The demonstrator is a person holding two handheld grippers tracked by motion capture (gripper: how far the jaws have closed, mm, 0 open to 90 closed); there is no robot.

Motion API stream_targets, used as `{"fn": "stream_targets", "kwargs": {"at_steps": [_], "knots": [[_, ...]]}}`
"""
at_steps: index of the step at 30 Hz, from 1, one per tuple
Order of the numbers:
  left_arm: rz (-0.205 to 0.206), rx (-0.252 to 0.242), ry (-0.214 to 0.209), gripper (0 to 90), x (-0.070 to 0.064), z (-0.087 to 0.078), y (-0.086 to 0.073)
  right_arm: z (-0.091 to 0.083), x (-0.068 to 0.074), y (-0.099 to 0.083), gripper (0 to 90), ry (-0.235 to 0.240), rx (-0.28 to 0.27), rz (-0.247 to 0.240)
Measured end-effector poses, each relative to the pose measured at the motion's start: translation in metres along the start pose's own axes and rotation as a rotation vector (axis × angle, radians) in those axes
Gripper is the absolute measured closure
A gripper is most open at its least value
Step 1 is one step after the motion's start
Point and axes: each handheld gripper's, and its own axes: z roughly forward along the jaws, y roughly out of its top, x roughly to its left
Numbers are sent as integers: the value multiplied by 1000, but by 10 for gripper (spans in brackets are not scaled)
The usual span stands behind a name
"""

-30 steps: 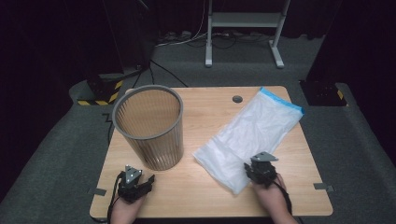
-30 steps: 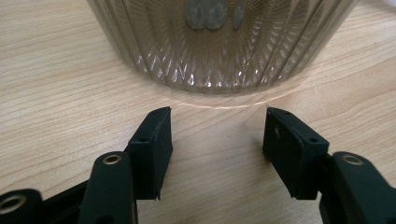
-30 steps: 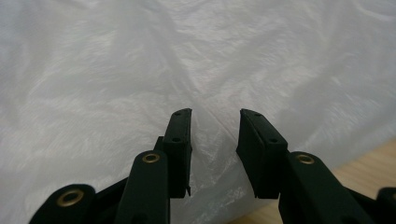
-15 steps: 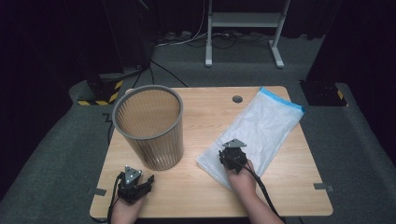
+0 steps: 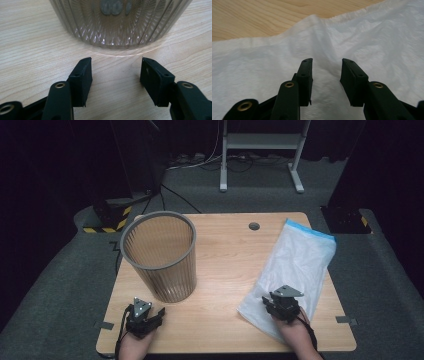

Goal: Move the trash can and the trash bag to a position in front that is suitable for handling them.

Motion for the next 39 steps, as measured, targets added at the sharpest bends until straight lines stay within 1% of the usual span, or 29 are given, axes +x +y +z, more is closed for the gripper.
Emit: {"fn": "stream_targets", "kwargs": {"at_steps": [1,2,5,6,7,8,9,11,12,13,14,16,17,18,19,20,21,22,23,26,27,28,29,31,32,33,35,38,39], "knots": [[2,1,0,428,0,0,0,-11,-9,2,596,-27,-24,32],[2,1,0,428,0,0,0,-14,-11,4,593,-41,-33,40],[2,1,0,428,0,0,0,-17,-20,14,582,-136,-48,80],[2,1,0,428,0,0,0,-17,-20,14,582,-136,-48,80],[-1,1,-2,428,0,0,0,-9,-28,17,585,-185,-34,122],[-1,1,-2,428,0,0,0,-9,-28,17,585,-185,-34,122],[0,1,-2,428,0,0,0,-3,-31,17,588,-209,-28,135],[-1,0,-1,429,0,0,0,15,-35,14,608,-244,-7,133],[-1,0,0,429,0,0,0,18,-34,13,611,-250,-1,134],[-1,0,0,429,0,0,0,18,-34,13,611,-250,-1,134],[0,0,0,429,0,0,0,22,-33,12,627,-234,6,136],[0,0,0,429,0,0,0,26,-29,16,646,-177,-6,125],[0,0,0,429,0,0,0,26,-29,16,646,-177,-6,125],[0,0,0,429,0,0,0,29,-26,18,646,-137,-9,115],[0,-1,-1,429,0,0,0,35,-15,25,647,-69,-10,62],[0,-1,-1,429,0,0,0,35,-15,25,647,-69,-10,62],[0,-1,-1,429,0,0,0,37,-11,27,647,-47,-12,43],[0,-1,-1,429,0,0,-1,43,1,33,647,17,-14,8],[0,-1,-1,429,0,0,-1,43,1,33,647,17,-14,8],[-2,-2,1,429,0,-1,-1,51,18,41,640,78,-16,-68],[-2,-2,1,429,0,-1,-1,51,24,44,625,80,-29,-105],[-2,-2,1,429,0,-1,-1,51,24,44,625,80,-29,-105],[-3,-2,1,429,0,-1,-1,42,25,47,624,56,-56,-92],[-4,-4,2,429,0,-1,-1,38,24,48,623,47,-65,-81],[-2,-2,2,429,0,-1,-1,31,23,49,621,32,-69,-64],[-4,-4,3,429,0,-1,-1,18,21,48,622,5,-70,-23],[-4,-3,3,429,0,-1,-1,8,20,43,625,-13,-58,38],[-3,-4,3,429,0,-1,-1,6,24,35,624,-20,-41,61],[-4,-3,2,429,0,-1,-1,10,29,25,624,-15,-14,66]]}}
